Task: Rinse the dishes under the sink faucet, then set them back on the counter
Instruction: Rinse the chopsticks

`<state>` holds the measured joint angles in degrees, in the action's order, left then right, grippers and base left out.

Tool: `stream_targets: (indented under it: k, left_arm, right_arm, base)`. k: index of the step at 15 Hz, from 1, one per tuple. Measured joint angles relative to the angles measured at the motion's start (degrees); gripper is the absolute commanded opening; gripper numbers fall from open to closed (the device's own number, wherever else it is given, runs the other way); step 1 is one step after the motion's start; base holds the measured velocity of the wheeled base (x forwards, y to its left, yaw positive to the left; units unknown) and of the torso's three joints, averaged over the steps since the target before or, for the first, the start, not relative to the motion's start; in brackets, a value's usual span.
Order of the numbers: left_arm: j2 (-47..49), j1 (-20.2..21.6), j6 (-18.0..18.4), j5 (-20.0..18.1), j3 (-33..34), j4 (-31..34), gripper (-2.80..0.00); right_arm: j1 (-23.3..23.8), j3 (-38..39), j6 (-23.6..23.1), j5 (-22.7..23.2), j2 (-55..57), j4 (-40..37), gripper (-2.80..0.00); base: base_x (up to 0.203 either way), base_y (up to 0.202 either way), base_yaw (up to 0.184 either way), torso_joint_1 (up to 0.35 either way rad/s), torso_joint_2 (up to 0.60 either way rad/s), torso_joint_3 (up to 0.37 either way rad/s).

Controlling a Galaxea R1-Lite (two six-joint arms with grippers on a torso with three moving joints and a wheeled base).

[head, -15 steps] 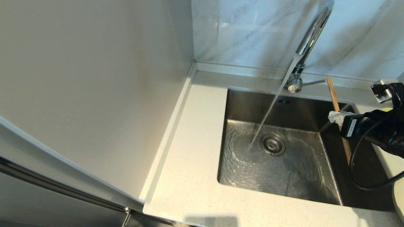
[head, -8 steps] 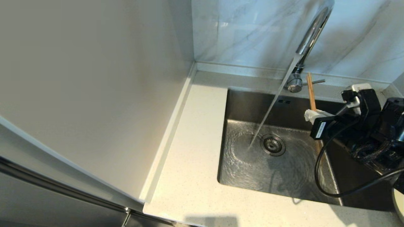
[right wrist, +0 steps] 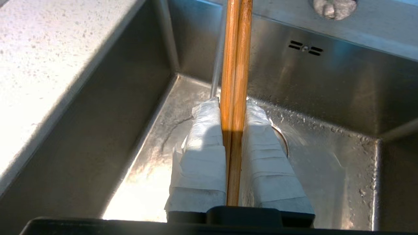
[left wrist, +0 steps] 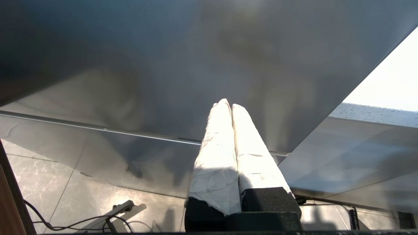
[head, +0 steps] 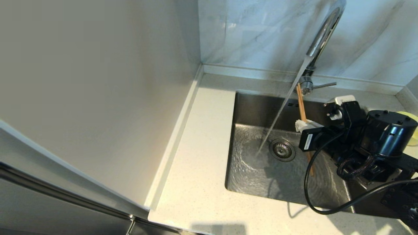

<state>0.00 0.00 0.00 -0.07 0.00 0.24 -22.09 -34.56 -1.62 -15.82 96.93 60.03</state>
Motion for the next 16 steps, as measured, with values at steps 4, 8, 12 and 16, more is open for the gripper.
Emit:
stream_targets:
  k: [4,8,12,16]
  left_arm:
    - [0.0,0.0,0.0,0.0,0.0,0.0,-2.8]
    - [0.0,0.0,0.0,0.0,0.0,0.0,-2.8]
    - [0.0,0.0,0.0,0.0,0.0,0.0,-2.8]
    - [0.0,0.0,0.0,0.0,0.0,0.0,-2.8]
  right_arm:
    - [-0.3,-1.0,0.2,-0.3,1.8,0.1,-2.8]
    - [-0.3,-3.2,0.2,-1.4,3.4,0.0,-2.8]
    - [-0.3,-4.0,0.2,-1.5,4.0,0.0,-2.8]
    - [-0.2,-3.7,0.2,-2.4,3.8,0.0,-2.8]
  base:
    - [0.0,0.0,0.0,0.0,0.0,0.0]
    - [0.0,0.0,0.0,0.0,0.0,0.0]
    - [0.0,0.0,0.0,0.0,0.0,0.0]
    - [0.0,0.0,0.0,0.0,0.0,0.0]
